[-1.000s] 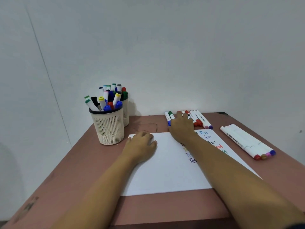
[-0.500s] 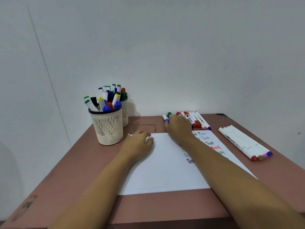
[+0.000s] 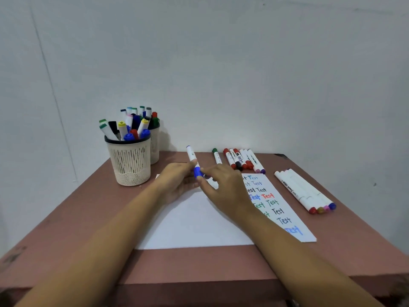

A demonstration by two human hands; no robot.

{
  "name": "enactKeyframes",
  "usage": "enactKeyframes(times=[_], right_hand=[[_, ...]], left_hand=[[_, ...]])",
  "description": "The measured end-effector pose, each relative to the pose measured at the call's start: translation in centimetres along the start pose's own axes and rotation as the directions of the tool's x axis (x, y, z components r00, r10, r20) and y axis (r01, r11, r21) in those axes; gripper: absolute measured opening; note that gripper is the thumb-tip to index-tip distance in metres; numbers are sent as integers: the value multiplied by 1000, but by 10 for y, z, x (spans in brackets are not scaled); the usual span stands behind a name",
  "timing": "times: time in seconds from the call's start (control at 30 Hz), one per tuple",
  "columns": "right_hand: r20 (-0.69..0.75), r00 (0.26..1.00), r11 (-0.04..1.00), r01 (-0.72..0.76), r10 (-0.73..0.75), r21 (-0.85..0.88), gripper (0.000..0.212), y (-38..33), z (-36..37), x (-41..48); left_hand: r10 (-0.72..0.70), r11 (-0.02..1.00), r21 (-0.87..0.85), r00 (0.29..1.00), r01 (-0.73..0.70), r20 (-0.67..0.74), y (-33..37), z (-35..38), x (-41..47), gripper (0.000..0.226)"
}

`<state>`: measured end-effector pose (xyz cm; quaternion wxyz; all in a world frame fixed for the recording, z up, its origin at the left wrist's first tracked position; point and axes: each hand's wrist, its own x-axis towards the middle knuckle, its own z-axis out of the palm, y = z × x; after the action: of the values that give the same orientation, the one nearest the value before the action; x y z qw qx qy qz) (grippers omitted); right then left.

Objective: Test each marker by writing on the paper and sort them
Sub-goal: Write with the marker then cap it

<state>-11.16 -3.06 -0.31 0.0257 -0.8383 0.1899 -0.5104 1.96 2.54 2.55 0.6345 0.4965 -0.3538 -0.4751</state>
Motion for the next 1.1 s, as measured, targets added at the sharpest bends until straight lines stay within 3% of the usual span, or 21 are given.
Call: enactKeyframes(times=[0.07,0.17,0.2,0.27,0.33,0.47,0.73,0.83,1.1], right_hand=[[-29,996,991,-78,82,111,30,-2,-2,0],[36,904,848,-414,427,332,20,-5,-11,7],[100,844,760,-520,526,391,17,-5,-14,10],[198,758,618,-629,621,471,19,-4,-18,16],[241,708,516,-668,664,536,25,-6,-19,20],[272,616,372,-711,739,597,40,-6,-20,21],[312,610,355,-725,728,590,33,-7,-19,23],[350,653,352,-698,672,624,26,-6,-20,23],[375,737,374,-631,562,680,32,-5,-24,21]], left_hand=[[37,998,41,999,-36,-29,1,-2,1,26],[198,924,347,977,-159,-79,1,-1,-1,21],[277,831,514,960,-215,-46,0,0,-3,16],[372,543,782,923,-305,101,-4,4,-6,6],[381,385,847,899,-367,216,-8,4,-8,4],[389,309,855,876,-417,286,-10,8,-12,13],[365,229,904,893,-362,265,-12,10,-13,30],[392,300,877,887,-374,244,-11,11,-15,35],[408,523,717,874,-461,265,-9,10,-18,37]])
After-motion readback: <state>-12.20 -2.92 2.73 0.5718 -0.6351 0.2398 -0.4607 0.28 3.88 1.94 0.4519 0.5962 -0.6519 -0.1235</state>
